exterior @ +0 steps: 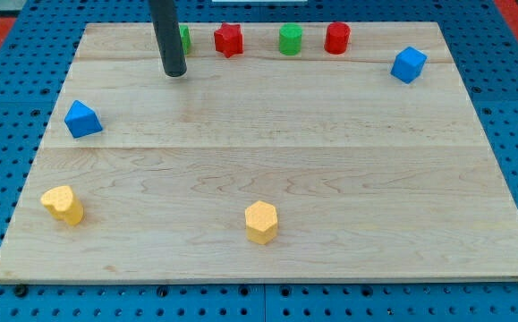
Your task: Move the cube at the top of hexagon
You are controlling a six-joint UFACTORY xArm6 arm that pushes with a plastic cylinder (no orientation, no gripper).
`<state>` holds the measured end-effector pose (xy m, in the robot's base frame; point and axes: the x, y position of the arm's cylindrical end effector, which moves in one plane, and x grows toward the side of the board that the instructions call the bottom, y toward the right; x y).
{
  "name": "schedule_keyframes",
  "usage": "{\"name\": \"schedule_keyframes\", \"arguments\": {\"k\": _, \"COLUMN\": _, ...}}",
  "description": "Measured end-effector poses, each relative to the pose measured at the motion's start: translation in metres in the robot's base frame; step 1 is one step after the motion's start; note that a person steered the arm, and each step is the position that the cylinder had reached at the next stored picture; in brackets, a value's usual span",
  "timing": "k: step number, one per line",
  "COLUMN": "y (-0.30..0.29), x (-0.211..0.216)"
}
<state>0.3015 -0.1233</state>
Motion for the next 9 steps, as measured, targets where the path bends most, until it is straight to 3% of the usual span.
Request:
{"name": "schedule_keyframes", "arguments": {"k": 3, "y": 0.002, "x": 0.000}}
{"name": "schedule_keyframes", "arguments": {"k": 4, "y": 0.047, "x": 0.008}}
{"name": "schedule_keyframes", "arguments": {"k": 5, "y": 0.165, "x": 0.041}}
{"name": "schedule_keyframes", "arguments": {"k": 6, "y": 0.308, "x": 0.048}}
{"name": "schedule_keyframes", "arguments": {"k": 7, "y": 0.412, "x": 0.025}}
{"name": "schedule_keyframes", "arguments": {"k": 8, "y": 0.424, "x": -0.005}}
{"name": "schedule_keyframes", "arguments": {"k": 9, "y": 0.348, "x": -0.003}}
